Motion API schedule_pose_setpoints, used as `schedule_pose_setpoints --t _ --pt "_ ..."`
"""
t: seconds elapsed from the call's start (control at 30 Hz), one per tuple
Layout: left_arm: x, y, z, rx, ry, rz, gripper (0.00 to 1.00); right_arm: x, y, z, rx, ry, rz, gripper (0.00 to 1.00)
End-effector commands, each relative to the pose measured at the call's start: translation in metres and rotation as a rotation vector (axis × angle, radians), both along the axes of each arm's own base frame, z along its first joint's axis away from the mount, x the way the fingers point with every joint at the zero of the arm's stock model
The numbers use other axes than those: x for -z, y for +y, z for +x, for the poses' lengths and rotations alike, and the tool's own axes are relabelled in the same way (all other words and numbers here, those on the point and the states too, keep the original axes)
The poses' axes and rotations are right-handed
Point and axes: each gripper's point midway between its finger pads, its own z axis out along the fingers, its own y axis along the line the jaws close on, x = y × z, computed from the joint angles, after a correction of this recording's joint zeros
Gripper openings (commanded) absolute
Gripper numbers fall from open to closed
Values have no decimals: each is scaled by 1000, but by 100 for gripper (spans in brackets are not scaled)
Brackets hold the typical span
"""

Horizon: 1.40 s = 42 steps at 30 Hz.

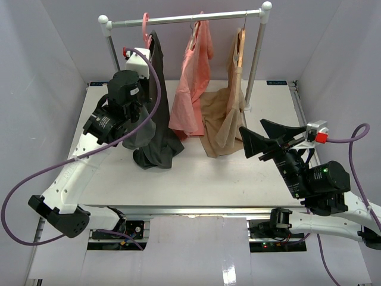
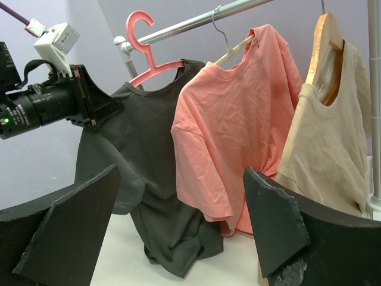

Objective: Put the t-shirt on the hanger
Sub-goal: Place the hanger at the clothesline.

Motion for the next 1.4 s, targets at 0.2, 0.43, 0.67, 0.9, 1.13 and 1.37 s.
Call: schedule_pose_setpoints --t 0.2,0.43,0.67,0.9,1.13,1.37 --pt "-46 2 33 56 -163 -81 0 -6 -12 -2 4 -8 66 90" --pt "-12 -4 49 71 -101 -88 0 -5 -15 -3 3 -9 73 90" --pt "9 6 47 49 -64 -87 5 -2 -14 -3 3 -5 68 90" --pt "7 16 30 52 -63 -90 57 -1 -12 0 17 3 57 90" --pt "-12 20 -12 132 -77 -106 96 22 -7 9 78 94 -43 90" --pt "2 -12 -73 405 -22 -222 98 68 0 13 104 197 -113 90"
